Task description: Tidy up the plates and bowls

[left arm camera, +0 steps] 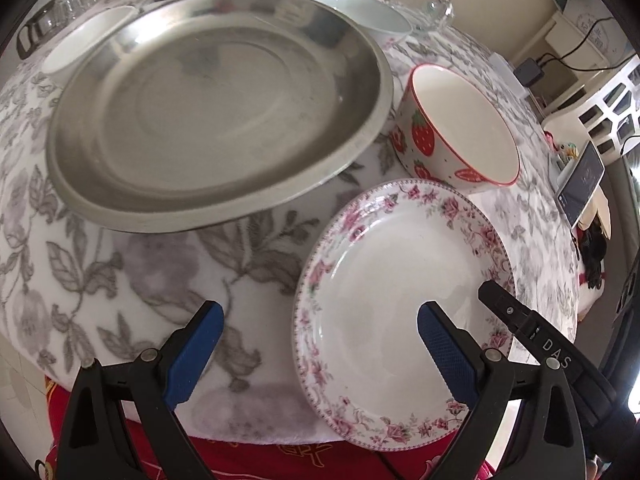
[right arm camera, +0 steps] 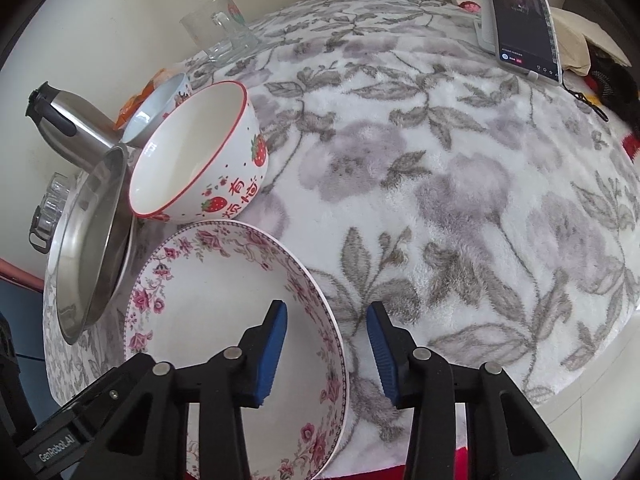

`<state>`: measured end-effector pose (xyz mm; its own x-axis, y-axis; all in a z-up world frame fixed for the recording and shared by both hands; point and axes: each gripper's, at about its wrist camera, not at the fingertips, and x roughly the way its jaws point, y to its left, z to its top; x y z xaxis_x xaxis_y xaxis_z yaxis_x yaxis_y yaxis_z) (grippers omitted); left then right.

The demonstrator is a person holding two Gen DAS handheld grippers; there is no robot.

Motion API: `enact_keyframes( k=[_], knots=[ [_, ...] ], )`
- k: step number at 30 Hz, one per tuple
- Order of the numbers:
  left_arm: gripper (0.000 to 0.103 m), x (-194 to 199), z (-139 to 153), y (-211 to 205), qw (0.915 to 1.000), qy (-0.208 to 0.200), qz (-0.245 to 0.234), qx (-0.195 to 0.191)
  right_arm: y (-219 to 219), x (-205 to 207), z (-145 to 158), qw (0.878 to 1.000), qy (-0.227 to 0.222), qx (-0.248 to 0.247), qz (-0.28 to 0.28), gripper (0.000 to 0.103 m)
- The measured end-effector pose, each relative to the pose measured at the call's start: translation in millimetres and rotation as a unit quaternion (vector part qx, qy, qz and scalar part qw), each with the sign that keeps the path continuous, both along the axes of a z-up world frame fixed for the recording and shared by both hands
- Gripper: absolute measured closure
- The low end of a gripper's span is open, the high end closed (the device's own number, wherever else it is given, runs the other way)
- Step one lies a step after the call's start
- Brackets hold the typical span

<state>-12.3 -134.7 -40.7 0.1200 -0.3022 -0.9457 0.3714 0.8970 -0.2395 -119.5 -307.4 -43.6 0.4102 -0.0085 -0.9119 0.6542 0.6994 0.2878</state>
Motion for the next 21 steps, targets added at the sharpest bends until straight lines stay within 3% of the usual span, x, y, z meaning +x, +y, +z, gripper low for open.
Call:
enact_keyframes(
  k=[11, 13, 17, 19, 21],
  knots=[
    [0.009, 7.4, -18.1, 2.0, 0.9993, 0.028, 0.018, -0.016, 0.3, 1.2, -0.2, 1.000, -0.003, 0.001, 0.001, 0.061],
    [0.030, 8.1, -13.9, 6.8, 0.9996, 0.019, 0.016, -0.016, 0.2, 1.0, 0.0, 1.000, -0.005, 0.002, 0.001, 0.061],
    [0.052, 7.9, -11.7, 6.3, 0.9999, 0.009, 0.011, -0.006, 0.1, 0.5, 0.4, 1.000, -0.009, 0.001, 0.001, 0.061],
    [0.070, 8.3, -11.5, 6.9, 0.9999, 0.010, 0.010, -0.008, 0.0, 0.4, 0.4, 1.000, -0.014, 0.002, 0.001, 0.061],
    [0.079, 9.2, -11.9, 8.7, 0.9996, 0.018, 0.012, -0.017, -0.3, -0.1, -0.1, 1.000, -0.018, 0.008, 0.003, 0.067]
  ],
)
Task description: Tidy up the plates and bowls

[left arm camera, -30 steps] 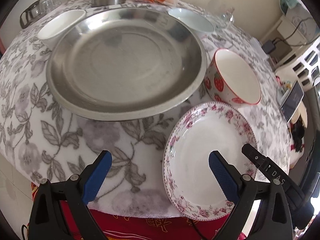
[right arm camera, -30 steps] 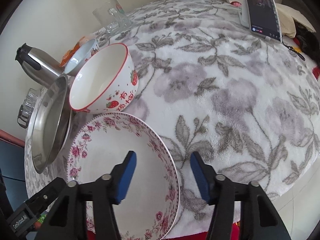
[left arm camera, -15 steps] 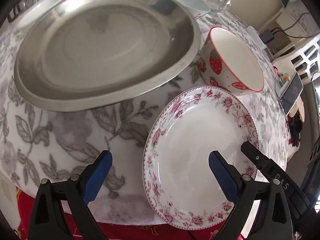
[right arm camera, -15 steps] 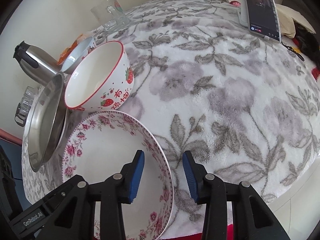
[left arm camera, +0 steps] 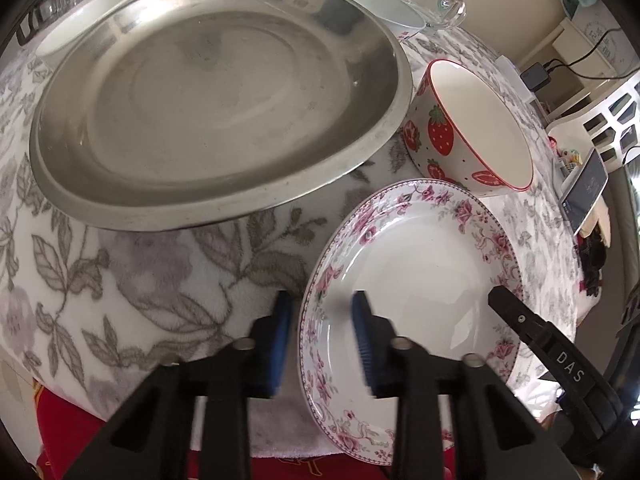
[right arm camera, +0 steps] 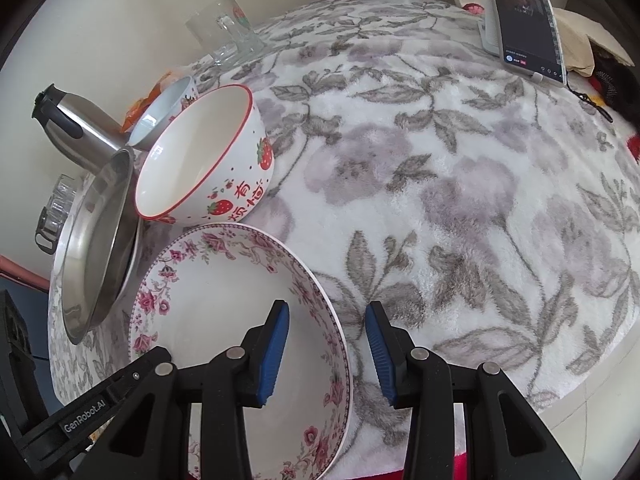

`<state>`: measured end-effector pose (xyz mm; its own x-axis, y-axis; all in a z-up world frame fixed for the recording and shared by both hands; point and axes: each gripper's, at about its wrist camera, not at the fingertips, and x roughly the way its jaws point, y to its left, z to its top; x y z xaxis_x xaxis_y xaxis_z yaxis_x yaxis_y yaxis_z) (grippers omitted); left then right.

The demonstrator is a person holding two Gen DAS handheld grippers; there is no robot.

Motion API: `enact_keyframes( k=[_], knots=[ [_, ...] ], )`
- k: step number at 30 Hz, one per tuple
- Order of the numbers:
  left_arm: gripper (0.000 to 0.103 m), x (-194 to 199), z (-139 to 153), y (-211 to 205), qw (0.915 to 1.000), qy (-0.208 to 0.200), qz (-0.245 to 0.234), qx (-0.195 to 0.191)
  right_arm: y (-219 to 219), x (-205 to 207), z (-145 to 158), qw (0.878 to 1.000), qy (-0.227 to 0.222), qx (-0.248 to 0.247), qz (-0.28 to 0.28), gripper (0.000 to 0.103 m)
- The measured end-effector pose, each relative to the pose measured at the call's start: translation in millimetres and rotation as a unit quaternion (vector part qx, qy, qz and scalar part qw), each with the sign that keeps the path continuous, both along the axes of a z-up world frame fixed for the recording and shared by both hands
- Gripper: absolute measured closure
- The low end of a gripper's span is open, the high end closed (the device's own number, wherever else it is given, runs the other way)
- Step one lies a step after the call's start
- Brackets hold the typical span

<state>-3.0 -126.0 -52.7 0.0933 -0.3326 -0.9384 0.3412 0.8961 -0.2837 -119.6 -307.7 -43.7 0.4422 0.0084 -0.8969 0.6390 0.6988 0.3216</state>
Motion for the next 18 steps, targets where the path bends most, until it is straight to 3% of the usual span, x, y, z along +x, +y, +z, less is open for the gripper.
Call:
enact_keyframes(
  k=[7, 18],
  knots=[
    [0.081, 1.1, -0.4, 8.2, 0.9999, 0.006, 0.002, -0.009, 3.5, 1.2, -2.0, 1.000, 0.002, 0.001, 0.010, 0.078],
    [0.081, 7.5, -1.8, 12.8, 0.9998, 0.005, 0.001, -0.018, -0.7, -4.1, -3.9, 1.000, -0.015, 0.022, 0.003, 0.080]
  ],
)
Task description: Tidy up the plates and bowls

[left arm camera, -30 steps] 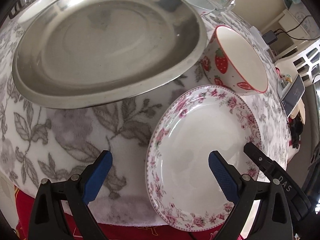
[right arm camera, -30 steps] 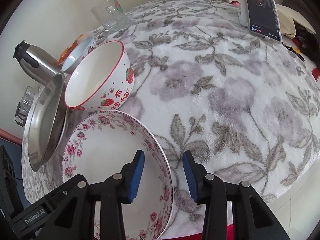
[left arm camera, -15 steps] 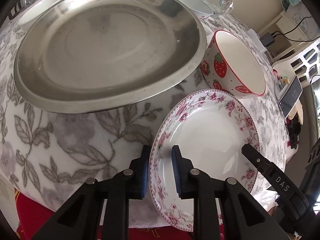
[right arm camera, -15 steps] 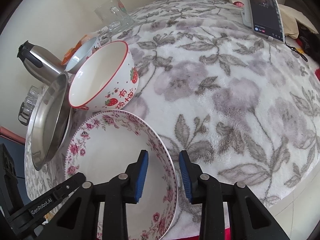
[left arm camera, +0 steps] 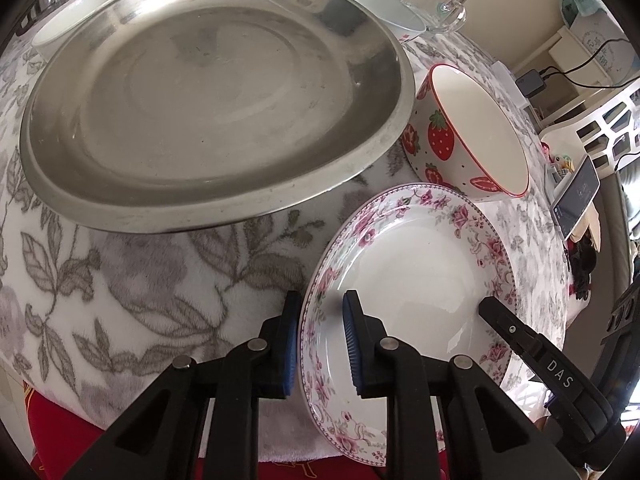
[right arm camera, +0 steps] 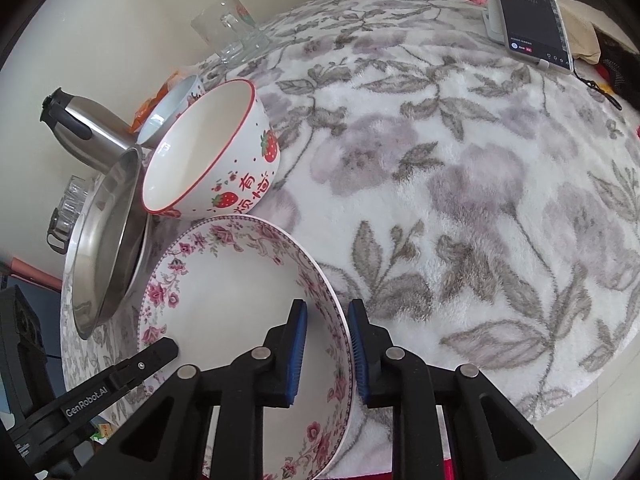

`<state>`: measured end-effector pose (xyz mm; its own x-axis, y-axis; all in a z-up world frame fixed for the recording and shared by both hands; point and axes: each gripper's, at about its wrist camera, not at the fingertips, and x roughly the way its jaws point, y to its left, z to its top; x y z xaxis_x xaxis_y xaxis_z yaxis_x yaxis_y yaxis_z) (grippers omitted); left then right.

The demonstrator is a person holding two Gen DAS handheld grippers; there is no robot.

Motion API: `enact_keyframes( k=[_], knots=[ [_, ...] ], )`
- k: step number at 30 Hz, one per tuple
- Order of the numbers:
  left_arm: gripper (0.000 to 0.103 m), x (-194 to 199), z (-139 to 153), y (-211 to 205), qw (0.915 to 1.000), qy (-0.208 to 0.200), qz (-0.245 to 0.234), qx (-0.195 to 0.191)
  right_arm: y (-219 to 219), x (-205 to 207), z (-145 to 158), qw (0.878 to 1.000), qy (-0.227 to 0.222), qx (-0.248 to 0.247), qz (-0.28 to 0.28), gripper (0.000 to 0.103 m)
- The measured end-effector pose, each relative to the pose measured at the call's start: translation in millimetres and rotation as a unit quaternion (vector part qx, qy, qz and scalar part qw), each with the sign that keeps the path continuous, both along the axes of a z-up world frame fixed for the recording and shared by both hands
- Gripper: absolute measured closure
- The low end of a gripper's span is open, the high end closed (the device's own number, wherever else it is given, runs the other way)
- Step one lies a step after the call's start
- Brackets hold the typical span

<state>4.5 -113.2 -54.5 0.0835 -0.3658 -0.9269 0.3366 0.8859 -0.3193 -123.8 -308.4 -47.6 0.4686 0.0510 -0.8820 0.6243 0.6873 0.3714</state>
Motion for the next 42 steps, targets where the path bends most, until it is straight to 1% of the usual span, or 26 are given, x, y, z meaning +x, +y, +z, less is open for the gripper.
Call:
enact_keyframes(
  k=[4, 7, 12, 14, 17, 21, 25, 32, 35, 42],
  knots=[
    [0.081, -0.5, 0.6, -2.4, 1.0000, -0.002, -0.002, 0.003, 1.0, -2.2, 0.9, 1.000, 0.002, -0.006, 0.004, 0.080],
    [0.081, -1.6, 0.3, -4.8, 1.0000, -0.005, -0.004, 0.006, 1.3, -2.3, 1.8, 1.000, -0.001, -0.001, 0.001, 0.083],
    [0.081, -3.6, 7.7, -10.4, 0.9996, -0.021, -0.009, 0.013, 1.6, -4.2, 7.1, 1.000, -0.006, 0.000, 0.007, 0.085],
    [0.081, -4.4, 10.9, -11.6, 0.9996, -0.026, -0.009, 0.012, 2.5, -5.2, 10.1, 1.000, -0.013, 0.005, 0.008, 0.085],
    [0.081, -4.6, 15.2, -11.6, 0.9995, -0.029, -0.006, 0.007, 2.3, -7.7, 13.9, 1.000, -0.021, 0.010, 0.007, 0.089],
    [0.081, -3.9, 18.5, -10.2, 0.9995, -0.031, -0.002, 0.000, 5.1, -8.7, 15.9, 1.000, -0.022, 0.012, 0.013, 0.089],
    [0.081, -5.0, 23.4, -8.7, 0.9992, -0.039, -0.003, 0.003, 7.0, -10.4, 18.8, 0.999, -0.030, 0.014, 0.014, 0.091],
    [0.081, -6.9, 26.2, -4.6, 0.9988, -0.046, -0.005, -0.010, 5.4, -16.6, 21.8, 0.999, -0.041, 0.024, 0.010, 0.091],
    [0.081, -11.4, 32.1, 5.1, 0.9985, -0.051, -0.008, -0.019, 4.5, -20.6, 25.5, 0.998, -0.053, 0.027, 0.006, 0.091],
    [0.081, -13.9, 45.5, 8.6, 0.9973, -0.063, -0.013, -0.036, 4.6, -26.5, 33.2, 0.997, -0.070, 0.026, 0.001, 0.091]
  ],
)
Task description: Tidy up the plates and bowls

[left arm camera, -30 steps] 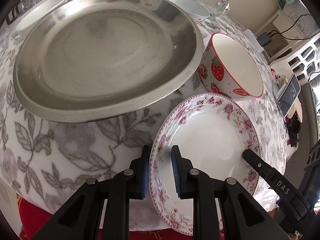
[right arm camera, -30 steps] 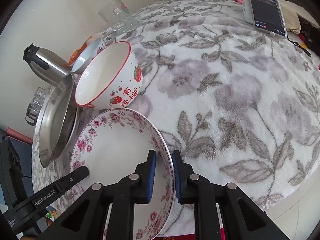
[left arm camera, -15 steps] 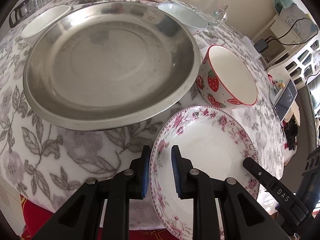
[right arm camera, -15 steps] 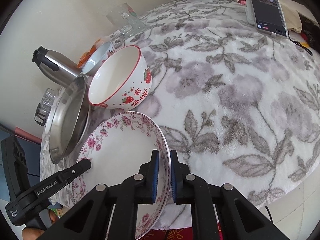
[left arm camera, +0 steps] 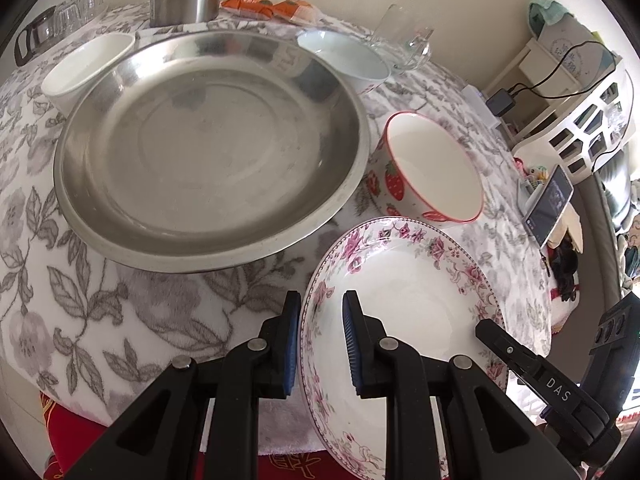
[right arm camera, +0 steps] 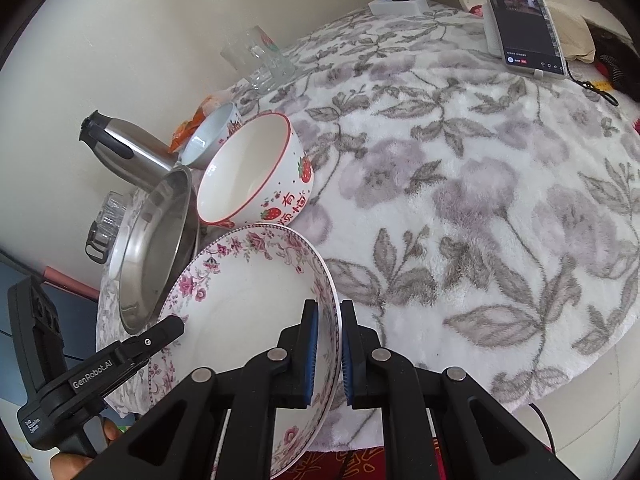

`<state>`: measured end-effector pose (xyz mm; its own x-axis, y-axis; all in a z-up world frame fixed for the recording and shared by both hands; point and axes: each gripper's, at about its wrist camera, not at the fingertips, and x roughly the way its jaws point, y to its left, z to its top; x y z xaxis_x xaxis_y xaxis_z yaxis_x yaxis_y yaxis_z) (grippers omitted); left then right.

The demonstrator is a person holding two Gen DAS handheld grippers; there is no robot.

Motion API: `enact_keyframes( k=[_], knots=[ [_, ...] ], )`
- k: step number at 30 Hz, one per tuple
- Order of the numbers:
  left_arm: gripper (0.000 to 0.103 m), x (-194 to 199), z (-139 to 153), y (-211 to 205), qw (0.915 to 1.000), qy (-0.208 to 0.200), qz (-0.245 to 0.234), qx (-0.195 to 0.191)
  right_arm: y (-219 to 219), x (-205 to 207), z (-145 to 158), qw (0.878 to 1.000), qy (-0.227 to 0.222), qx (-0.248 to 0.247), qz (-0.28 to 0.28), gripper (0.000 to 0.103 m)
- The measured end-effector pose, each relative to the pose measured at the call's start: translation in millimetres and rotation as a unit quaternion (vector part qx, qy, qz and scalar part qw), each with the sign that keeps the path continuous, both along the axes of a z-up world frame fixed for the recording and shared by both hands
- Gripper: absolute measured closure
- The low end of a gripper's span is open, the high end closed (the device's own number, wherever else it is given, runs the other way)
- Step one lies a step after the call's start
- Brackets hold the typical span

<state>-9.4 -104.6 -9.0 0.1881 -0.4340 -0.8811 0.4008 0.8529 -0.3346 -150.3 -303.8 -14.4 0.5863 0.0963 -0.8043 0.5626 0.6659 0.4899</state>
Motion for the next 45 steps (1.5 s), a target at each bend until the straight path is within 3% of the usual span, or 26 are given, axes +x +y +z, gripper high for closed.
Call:
enact_keyframes(
  k=[21, 45],
  knots=[
    [0.081, -6.1, 34.5, 1.1, 0.9985, -0.050, -0.006, -0.020, 5.6, -10.8, 24.3, 0.999, -0.046, -0.016, -0.004, 0.091],
    [0.081, 68.1, 51.8, 40.1, 0.9914, -0.035, 0.093, -0.084, 27.6, 70.0, 58.9, 0.995, -0.073, -0.051, 0.034, 0.092]
  ],
)
